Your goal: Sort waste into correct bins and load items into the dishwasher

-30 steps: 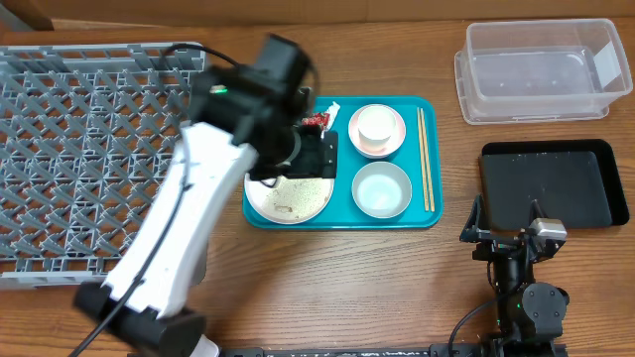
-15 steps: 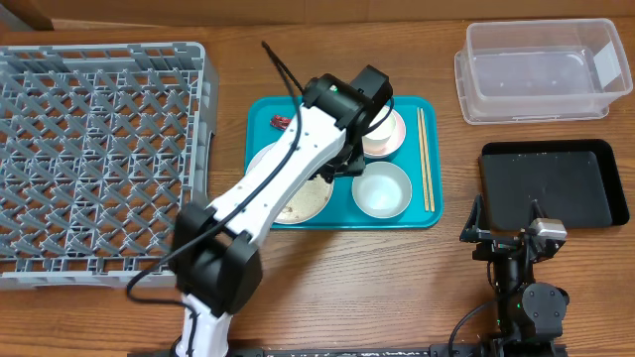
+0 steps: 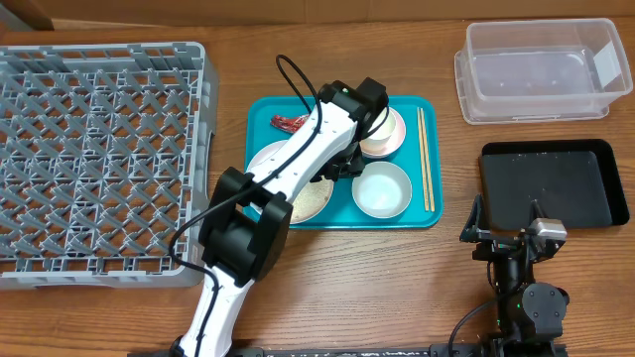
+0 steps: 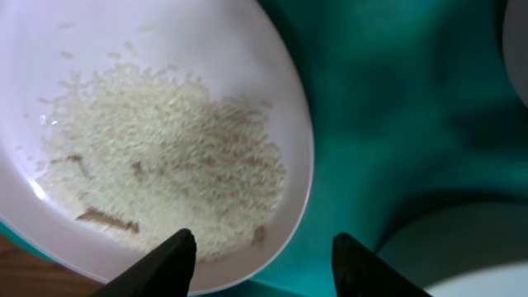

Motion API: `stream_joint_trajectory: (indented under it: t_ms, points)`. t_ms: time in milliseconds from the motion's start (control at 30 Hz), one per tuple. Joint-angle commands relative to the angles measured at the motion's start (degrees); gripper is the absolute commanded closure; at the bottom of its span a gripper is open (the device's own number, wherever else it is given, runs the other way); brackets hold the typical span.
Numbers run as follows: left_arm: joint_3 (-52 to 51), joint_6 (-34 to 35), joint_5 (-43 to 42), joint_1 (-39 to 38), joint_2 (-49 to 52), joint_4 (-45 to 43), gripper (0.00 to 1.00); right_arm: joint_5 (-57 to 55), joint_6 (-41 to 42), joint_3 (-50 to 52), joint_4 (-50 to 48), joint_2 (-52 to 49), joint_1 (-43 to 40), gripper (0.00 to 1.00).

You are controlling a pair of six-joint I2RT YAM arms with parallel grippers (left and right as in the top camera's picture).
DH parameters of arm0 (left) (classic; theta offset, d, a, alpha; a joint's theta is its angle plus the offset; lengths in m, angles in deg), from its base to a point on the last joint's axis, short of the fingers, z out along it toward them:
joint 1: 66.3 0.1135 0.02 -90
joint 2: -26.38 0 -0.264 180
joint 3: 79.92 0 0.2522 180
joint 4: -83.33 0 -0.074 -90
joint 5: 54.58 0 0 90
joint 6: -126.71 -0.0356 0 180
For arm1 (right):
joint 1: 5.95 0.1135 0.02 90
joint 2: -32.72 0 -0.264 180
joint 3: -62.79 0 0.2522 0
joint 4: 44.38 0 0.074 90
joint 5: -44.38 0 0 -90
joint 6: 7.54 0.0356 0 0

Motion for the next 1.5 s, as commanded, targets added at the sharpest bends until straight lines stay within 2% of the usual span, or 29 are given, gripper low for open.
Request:
stream_joint_trajectory:
  t_ms: [0,333,667,800,967,1467]
  points:
    - [1.0,0.6,-0.1,0.1,2.3,-0.9,0.47,-0.7,0.2,0.6,-0.3,0.5,0.5,0.00]
    - [0.9,0.6,-0.1,0.0,3.4,-3.0,0.61,-0.7,0.2,0.6,-0.3,0.5,0.5,0.00]
    - [0.9,0.6,1.9,-0.2,3.4,-3.8,0.63,-0.7,0.2,0.6,-0.3,0.5,0.5,0.00]
    - [0.9,0.7,2.9,-0.3,3.4,-4.1,0.69,-0.7,0.2,0.6,-0.3,0.5,0.5,0.00]
    - [0.8,0.8,3.8,-0.6,3.4,-4.6,0.64,-0.7,0.2,0.6,-0.3,0.5,0.5,0.00]
    - [0.8,0.8,3.8,-2.3,3.5,-4.7,0.65,-0.7,0.2,0.6,-0.3,0.5,0.5,0.00]
